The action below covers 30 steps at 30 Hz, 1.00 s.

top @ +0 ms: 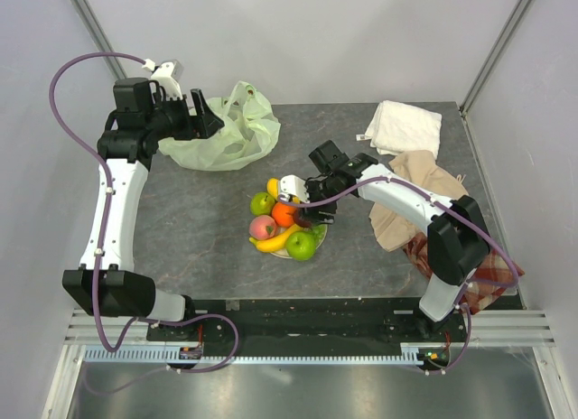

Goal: Take the fake fruits out of the plastic bag
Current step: Place the fake fruit on the plate, then reset both arms

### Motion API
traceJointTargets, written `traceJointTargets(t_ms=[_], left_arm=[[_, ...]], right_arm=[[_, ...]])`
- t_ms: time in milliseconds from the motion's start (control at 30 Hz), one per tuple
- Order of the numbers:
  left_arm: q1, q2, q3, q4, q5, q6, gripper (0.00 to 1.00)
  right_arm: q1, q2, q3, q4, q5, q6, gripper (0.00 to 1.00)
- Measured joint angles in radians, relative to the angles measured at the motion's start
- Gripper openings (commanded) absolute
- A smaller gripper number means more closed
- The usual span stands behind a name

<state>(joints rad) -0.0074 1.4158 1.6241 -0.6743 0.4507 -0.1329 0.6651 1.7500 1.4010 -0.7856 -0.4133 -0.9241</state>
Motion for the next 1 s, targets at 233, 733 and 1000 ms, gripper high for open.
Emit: traceJointTargets(t_ms=[233, 733, 1000], left_arm=[[0.0, 0.002, 0.0, 0.0, -0.003, 0.0, 0.84], [0.0, 0.019, 0.014, -0.005, -0.024, 0.014, 0.99], [0.001, 0.043, 0.21, -0.009, -0.102, 0.087, 0.99]], right_arm=[[0.0, 0.0, 0.0, 0.004, 0.002, -0.003, 0.98], [-0.163, -0.145, 0.016, 0.033, 0.1, 0.146, 0.98], [-0.282, -0.117, 0.034, 0.175, 0.432, 0.469, 0.98]])
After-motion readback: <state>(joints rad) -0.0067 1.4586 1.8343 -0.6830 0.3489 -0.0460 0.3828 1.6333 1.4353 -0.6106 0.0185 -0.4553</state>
